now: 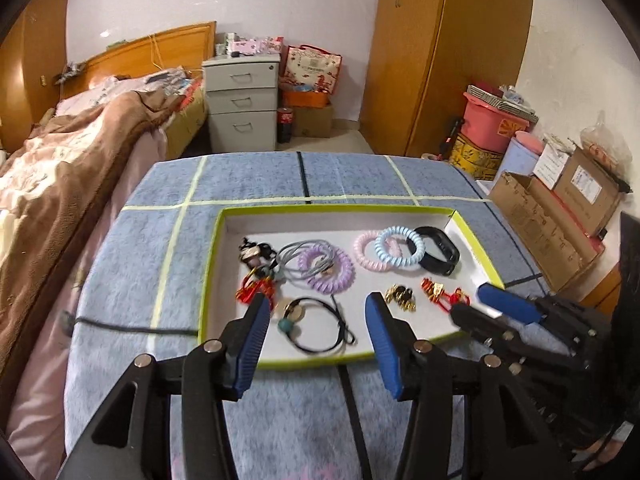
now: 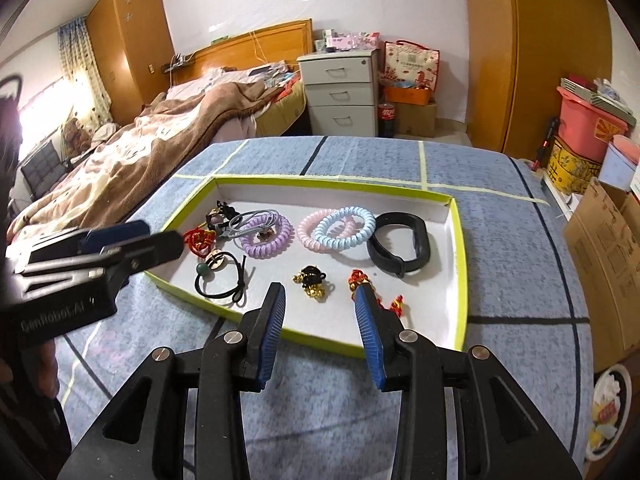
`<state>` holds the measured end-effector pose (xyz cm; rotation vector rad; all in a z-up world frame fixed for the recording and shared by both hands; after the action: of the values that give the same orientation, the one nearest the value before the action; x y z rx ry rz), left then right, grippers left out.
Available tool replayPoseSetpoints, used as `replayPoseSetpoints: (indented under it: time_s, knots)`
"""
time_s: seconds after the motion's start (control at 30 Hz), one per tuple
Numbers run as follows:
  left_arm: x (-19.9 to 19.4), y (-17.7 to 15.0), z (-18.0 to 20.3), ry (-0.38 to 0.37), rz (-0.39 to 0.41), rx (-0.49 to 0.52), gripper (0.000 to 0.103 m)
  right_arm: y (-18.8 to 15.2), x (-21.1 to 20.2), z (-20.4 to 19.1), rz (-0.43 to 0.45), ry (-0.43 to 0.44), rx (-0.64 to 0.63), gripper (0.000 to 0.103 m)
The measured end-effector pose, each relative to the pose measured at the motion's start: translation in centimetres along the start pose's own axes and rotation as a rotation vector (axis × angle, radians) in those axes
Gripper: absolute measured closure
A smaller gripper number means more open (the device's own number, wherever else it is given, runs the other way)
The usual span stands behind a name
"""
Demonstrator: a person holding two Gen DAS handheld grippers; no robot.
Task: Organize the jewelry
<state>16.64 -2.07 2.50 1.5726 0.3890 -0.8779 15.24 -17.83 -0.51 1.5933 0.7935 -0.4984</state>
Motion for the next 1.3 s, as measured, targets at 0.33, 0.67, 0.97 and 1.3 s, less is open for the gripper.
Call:
replayPoseSetpoints:
  time_s: [0.33, 0.67, 0.97, 1.3]
  knots:
    - [-2.4, -2.8, 0.8, 0.110, 0.029, -0.039, 0.051, -1.3, -2.2, -0.2, 0.030, -0.009, 0.020, 0.057]
    - [-3.4, -4.3, 1.0, 0.153, 0.029, -0.060, 0.051, -2.6, -3.2, -0.7, 0.040, -0.033, 0.024, 0.057]
    - [-3.8, -4.9, 1.2, 0.171, 0.025, -0.063, 0.051, -3.0, -3.6, -0.8, 0.043, -0.038, 0.028, 0.057]
    - [-4.1, -4.9, 1.2, 0.165, 0.034, -0.070, 0.051, -3.2, -3.7, -0.8, 0.045, -0.036, 0.032, 0.057]
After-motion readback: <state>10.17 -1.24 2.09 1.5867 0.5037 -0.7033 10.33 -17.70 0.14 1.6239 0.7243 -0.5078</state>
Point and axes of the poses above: each gripper's, at about its wrist camera, not at the fingertips, and x roughly the way its jaws point, z to its right, y to its top, the point moved 1 cm from there along x, roughly the way its jaws point, and after that the axes turned 6 degrees about x, right-handed, at the moved point
